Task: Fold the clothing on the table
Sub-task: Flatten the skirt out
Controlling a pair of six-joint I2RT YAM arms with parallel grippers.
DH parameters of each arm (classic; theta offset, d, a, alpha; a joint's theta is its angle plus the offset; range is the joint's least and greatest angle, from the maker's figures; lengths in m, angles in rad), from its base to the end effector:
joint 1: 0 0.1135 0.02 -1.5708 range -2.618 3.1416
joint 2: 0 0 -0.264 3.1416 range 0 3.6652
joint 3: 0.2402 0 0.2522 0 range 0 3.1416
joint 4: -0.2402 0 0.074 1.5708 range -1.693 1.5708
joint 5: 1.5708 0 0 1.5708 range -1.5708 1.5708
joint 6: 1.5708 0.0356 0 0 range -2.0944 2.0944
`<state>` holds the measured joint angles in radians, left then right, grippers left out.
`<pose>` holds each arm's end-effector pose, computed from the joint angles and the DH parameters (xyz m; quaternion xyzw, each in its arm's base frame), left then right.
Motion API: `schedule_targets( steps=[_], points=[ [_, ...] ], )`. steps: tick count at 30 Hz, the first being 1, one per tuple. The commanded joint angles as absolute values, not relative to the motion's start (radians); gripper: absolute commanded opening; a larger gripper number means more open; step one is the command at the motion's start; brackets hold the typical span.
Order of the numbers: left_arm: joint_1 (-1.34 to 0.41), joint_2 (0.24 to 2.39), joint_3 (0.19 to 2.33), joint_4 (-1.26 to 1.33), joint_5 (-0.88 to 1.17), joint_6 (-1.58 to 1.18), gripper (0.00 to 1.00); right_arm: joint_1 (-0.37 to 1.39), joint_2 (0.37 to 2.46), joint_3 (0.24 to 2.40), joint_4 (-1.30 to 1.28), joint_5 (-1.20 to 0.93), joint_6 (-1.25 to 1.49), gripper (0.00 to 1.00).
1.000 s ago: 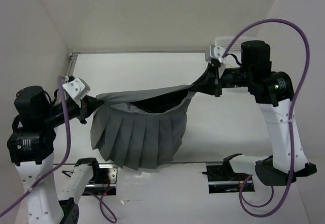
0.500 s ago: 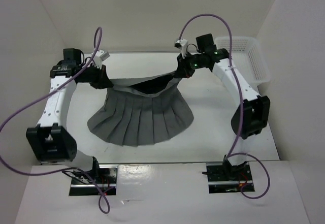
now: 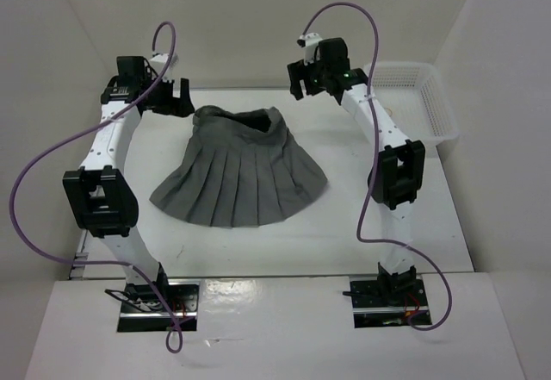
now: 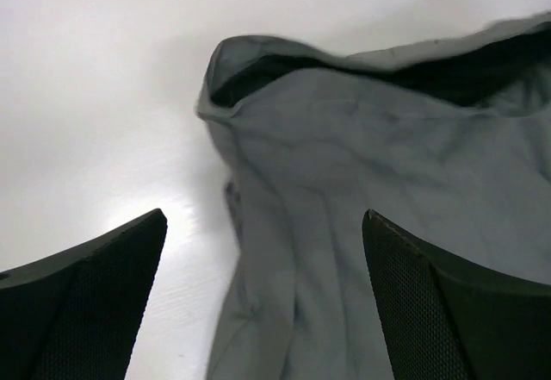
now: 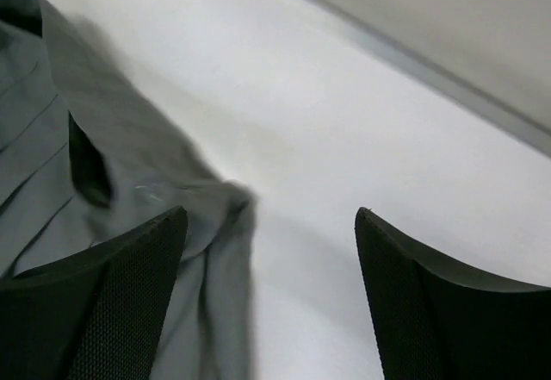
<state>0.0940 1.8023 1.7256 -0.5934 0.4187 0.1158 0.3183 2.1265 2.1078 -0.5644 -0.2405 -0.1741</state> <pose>0.4124 0.0243 0.3453 0.1001 0.8796 -0.1415 0.4430 0.4684 0.1633 0.3334 -0.2682 0.8339 0.1392 0.4618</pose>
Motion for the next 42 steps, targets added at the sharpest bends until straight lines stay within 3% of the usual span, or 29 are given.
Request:
schedule_targets(
  steps=[1, 6, 15, 22, 29, 35, 37, 42],
  points=[
    [0.098, 1.835, 1.763, -0.469, 0.206, 0.006, 1.0, 0.325, 2.166, 2.216, -0.457, 0.033, -0.081, 0.84],
    [0.098, 1.812, 1.707, -0.508, 0.212, 0.04, 1.0, 0.377, 2.137, 2.188, -0.528, -0.006, -0.184, 0.85],
    [0.048, 1.833, 1.565, -0.661, 0.241, 0.098, 1.0, 0.479, 2.052, 1.849, -0.551, -0.028, -0.403, 0.88],
    [0.017, 1.844, 1.516, -0.585, 0.15, 0.118, 1.0, 0.479, 2.039, 1.707, -0.492, -0.017, -0.442, 0.88],
    [-0.017, 1.888, 1.516, -0.525, 0.097, 0.127, 0.89, 0.479, 2.063, 1.736, -0.512, -0.038, -0.433, 0.88],
    [-0.058, 1.936, 1.462, -0.537, 0.086, 0.107, 0.67, 0.479, 2.065, 1.701, -0.503, -0.08, -0.411, 0.88],
    [-0.067, 1.915, 1.45, -0.514, 0.077, 0.092, 0.67, 0.491, 2.065, 1.689, -0.494, -0.092, -0.4, 0.88],
    [-0.089, 1.902, 1.505, -0.514, 0.066, 0.028, 0.83, 0.544, 2.095, 1.773, -0.471, -0.058, -0.332, 0.88]
  ],
)
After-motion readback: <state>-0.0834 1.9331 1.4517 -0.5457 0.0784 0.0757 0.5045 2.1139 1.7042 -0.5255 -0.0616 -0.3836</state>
